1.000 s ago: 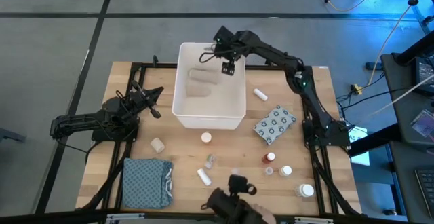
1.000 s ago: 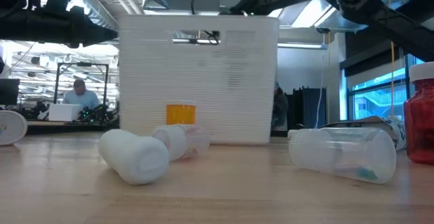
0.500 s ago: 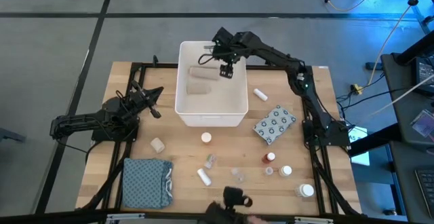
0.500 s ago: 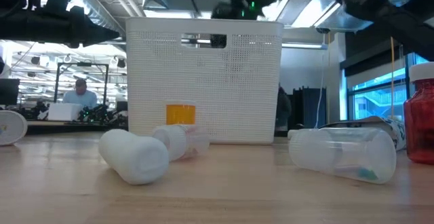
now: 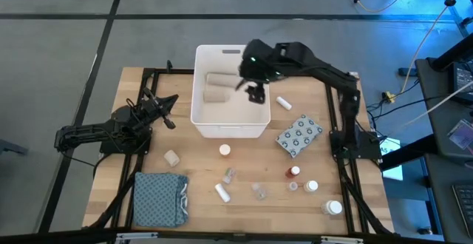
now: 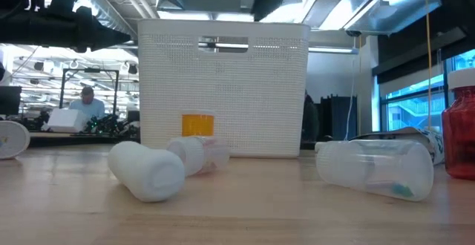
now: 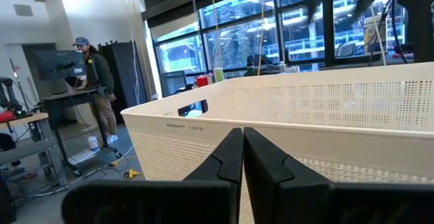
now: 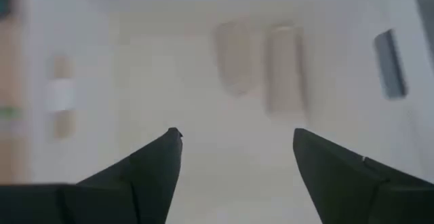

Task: Pick & place medical supplies in basket/bin
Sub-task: Put the rolled brown bandage into the white bin

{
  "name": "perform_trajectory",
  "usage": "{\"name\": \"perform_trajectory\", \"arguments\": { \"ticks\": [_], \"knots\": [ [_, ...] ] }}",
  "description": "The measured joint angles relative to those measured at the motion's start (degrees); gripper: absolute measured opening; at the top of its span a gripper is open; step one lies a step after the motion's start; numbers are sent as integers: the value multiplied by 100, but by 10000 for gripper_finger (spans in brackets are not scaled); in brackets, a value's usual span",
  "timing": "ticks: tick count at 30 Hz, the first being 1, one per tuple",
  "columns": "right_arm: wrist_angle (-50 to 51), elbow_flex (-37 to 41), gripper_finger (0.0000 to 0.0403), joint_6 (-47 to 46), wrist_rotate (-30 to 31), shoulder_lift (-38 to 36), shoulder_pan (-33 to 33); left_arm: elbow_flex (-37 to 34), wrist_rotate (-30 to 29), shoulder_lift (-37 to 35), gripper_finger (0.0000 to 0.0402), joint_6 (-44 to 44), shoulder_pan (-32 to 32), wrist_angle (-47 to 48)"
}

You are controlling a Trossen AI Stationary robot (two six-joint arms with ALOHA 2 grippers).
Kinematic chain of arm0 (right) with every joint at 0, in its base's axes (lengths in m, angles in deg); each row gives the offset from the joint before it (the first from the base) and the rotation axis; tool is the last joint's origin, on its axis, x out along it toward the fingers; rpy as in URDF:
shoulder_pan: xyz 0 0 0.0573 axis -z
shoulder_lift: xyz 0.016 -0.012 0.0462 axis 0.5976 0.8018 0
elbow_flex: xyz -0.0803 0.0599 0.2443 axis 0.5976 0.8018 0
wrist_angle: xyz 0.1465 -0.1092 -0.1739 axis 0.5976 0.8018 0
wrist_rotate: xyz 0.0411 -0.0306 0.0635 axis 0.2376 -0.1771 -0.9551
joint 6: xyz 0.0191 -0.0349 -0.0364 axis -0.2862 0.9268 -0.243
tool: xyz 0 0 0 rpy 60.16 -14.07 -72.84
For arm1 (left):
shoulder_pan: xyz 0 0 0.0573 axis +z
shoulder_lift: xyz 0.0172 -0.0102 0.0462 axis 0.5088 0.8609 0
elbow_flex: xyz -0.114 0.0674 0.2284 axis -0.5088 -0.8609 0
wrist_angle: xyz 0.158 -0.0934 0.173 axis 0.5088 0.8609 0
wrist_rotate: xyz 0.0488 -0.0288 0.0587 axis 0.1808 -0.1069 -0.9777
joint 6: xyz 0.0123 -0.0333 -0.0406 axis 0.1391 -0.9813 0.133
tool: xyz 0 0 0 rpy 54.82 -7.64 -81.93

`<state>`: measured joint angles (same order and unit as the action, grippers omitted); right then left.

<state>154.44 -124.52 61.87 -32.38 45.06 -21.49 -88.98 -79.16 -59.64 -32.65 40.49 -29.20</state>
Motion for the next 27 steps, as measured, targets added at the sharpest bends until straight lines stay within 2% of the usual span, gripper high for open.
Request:
{"name": "perform_trajectory", "arguments": {
  "ticks": [4,8,12,18,23,27],
  "knots": [
    [434,370,281,-572,-90,-391,-576,0,2,-2,6,2,0,0],
    [-25,1454,281,-1029,295,-1046,-1323,0,0,0,6,0,-1,0],
    [-1100,3291,281,-1303,1023,-2080,-2031,0,0,-2,6,2,0,-2],
    [-3172,5851,281,-1931,1122,-3913,-2948,0,2,-1,6,-9,-7,-1],
    [-4658,7357,281,-2051,1264,-5175,-3646,0,-16,0,7,52,-2,-108],
    [-5488,8351,281,-2019,1987,-5880,-3982,2,194,0,26,-265,-4,-277]
  ]
}}
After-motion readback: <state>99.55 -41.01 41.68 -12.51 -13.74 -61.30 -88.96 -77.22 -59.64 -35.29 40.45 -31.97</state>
